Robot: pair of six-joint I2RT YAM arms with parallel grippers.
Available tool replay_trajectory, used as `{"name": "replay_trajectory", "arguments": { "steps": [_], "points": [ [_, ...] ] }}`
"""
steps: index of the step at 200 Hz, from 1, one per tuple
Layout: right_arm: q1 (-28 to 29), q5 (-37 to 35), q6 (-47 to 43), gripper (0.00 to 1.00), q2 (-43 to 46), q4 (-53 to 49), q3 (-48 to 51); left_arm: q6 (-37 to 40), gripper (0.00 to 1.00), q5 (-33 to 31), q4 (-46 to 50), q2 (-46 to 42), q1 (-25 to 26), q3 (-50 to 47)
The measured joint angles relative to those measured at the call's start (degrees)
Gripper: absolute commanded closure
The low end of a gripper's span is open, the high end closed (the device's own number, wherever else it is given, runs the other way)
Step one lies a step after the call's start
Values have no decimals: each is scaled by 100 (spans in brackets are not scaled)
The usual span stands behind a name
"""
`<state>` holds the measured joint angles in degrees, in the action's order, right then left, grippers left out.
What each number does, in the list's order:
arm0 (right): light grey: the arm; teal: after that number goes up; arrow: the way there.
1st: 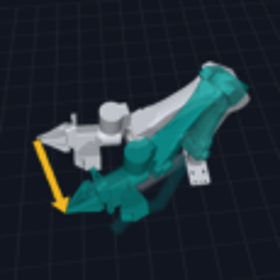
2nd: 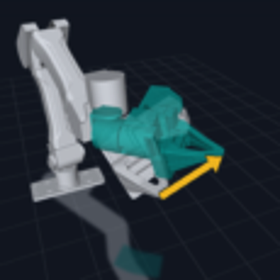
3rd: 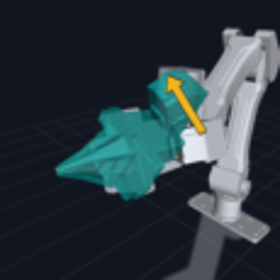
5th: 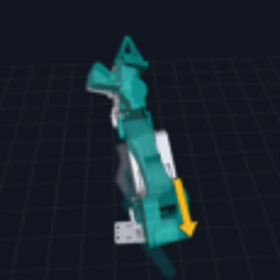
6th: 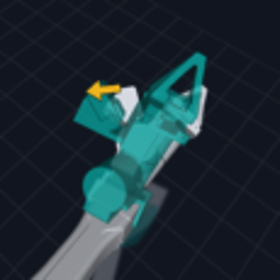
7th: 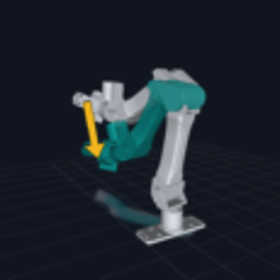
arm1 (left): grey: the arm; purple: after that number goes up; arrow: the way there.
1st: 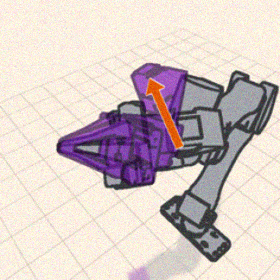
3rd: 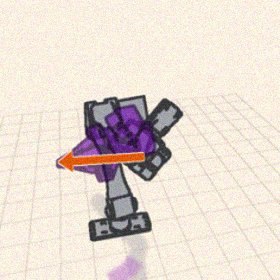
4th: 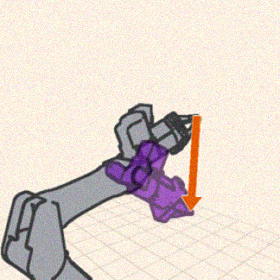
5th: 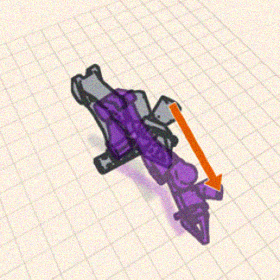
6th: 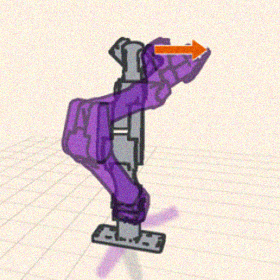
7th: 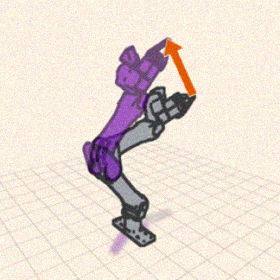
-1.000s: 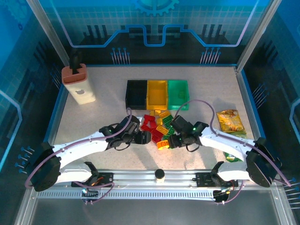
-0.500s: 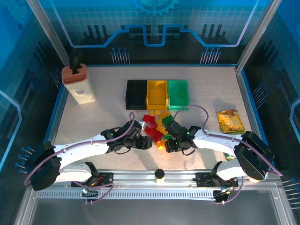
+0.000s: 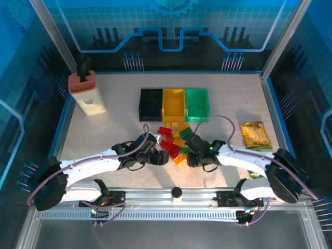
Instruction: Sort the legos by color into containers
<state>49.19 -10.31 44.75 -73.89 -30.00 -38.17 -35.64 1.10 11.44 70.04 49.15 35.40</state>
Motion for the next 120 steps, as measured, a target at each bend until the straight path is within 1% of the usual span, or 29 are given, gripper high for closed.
{"name": "replay_trajectory", "arguments": {
  "steps": [16, 29, 43, 60, 76, 92, 120],
  "points": [
    [-52, -168, -90, 68, 411, -356, -166, 2, 39, -7, -15, 0, 0, 0],
    [-249, -229, -245, 69, 640, -533, -393, 7, 39, -22, -17, 0, 0, 0],
    [-693, -240, -503, 69, 767, -625, -708, 20, 39, -24, -17, 0, 0, 0],
    [-1252, -229, -809, 69, 723, -662, -1093, 24, 39, -24, -15, 0, 0, 0],
    [-1700, -166, -1110, 69, 470, -695, -1572, 74, 39, -31, -13, 0, 17, 0],
    [-2057, -83, -1438, 69, -44, -680, -2184, 129, 39, -59, 13, -2, 57, 2],
    [-2426, 44, -1880, 70, -1126, -667, -3246, 175, 39, -157, 127, -22, 118, 11]
  ]
}}
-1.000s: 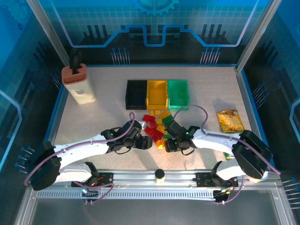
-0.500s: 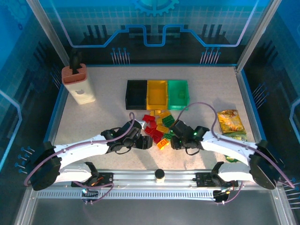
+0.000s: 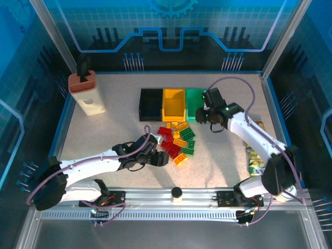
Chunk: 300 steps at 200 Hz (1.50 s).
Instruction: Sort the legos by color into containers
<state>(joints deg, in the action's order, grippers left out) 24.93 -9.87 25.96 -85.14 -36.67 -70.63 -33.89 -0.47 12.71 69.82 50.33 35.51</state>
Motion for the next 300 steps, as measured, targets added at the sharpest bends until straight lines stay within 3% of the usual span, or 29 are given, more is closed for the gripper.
{"name": "replay_trajectory", "arguments": {
  "steps": [23, 36, 44, 54, 66, 121, 233, 300],
  "points": [
    [-188, 7, -247, 70, -807, -13, -686, 76, 39, -74, 81, -72, 42, 7],
    [-308, 31, -345, 65, -1235, -55, -1025, 103, 39, -83, 136, -85, 55, 44],
    [-380, 48, -382, 53, -1480, -66, -1209, 127, 39, -101, 162, -85, 68, 79],
    [-446, 57, -457, 29, -1740, -120, -1412, 162, 40, -125, 221, -83, 90, 151],
    [-485, 50, -507, 21, -1989, -212, -1635, 243, 40, -138, 271, -70, 120, 258],
    [-400, 24, -568, 19, -1996, -378, -1847, 555, 40, -142, 369, 295, 205, 739],
    [142, 286, -227, 18, 1475, 291, 1456, 1443, 36, -55, 697, 2044, 682, 1843],
    [254, 306, 114, 18, 2483, 330, 2557, 1633, 38, -140, 866, 2446, 822, 2190]
  ]
}}
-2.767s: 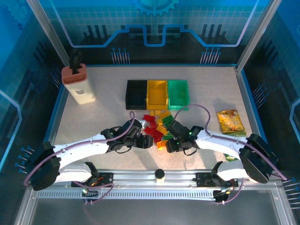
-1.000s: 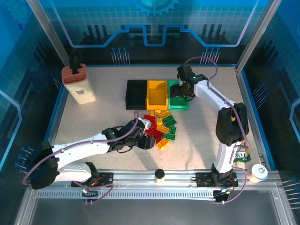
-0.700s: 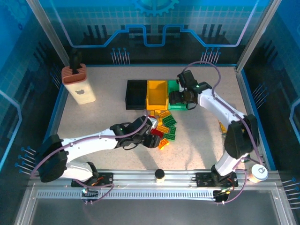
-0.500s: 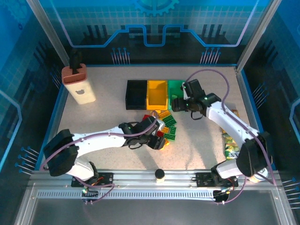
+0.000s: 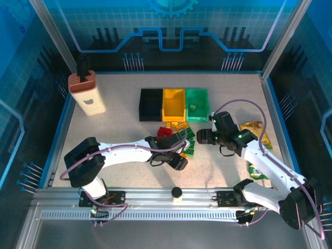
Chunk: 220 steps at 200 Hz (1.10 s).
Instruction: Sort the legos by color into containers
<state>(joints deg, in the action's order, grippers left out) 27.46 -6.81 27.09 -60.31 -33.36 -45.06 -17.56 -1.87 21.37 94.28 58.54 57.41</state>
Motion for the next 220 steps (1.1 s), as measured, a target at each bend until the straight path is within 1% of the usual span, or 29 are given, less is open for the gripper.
{"name": "replay_trajectory", "arguments": {
  "steps": [47, 112, 147, 174, 195, 220],
  "points": [
    [2, 0, 142, 19, 348, 4, 232, 17, 41, -90, 109, 175, 37, 33],
    [2, -2, 170, 19, 570, 79, 332, 61, 46, -291, 146, 428, 68, 273],
    [2, -7, 205, 19, 634, 85, 435, 144, 55, -433, 192, 686, 74, 442],
    [2, -24, 210, 20, 723, 83, 466, 199, 68, -612, 350, 848, 151, 608],
    [0, -44, 210, 22, 850, 83, 474, 219, 72, -732, 461, 839, 203, 713],
    [-4, -109, 212, 23, 1012, 42, 494, 229, 73, -802, 584, 595, 199, 726]
  ]
}}
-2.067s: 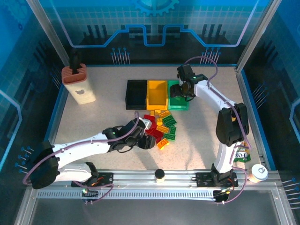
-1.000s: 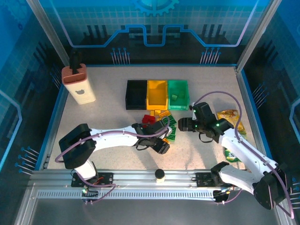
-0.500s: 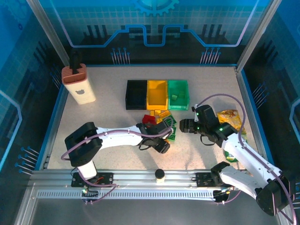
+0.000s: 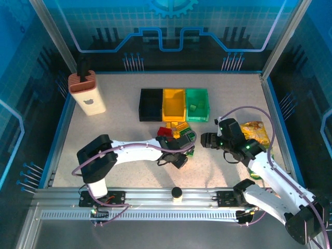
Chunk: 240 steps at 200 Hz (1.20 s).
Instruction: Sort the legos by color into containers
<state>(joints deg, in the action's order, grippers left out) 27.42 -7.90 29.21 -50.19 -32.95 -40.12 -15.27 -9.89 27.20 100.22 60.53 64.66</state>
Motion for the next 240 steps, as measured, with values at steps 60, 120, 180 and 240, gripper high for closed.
{"name": "replay_trajectory", "arguments": {
  "steps": [60, 120, 180, 240],
  "points": [
    [-162, -61, 42, 25, 149, -20, 157, 9, 72, 205, 87, -1152, -1058, 570],
    [-205, 68, 39, 26, 33, -22, 170, 24, 73, 420, 173, 127, -2505, 2450],
    [-205, 251, 39, 25, -17, -83, 164, 28, 64, 459, 745, 2249, -3042, 4271],
    [-111, 483, -122, 19, -87, -146, 11, 20, 21, 428, 986, 1919, -3027, 4190]
  ]
}}
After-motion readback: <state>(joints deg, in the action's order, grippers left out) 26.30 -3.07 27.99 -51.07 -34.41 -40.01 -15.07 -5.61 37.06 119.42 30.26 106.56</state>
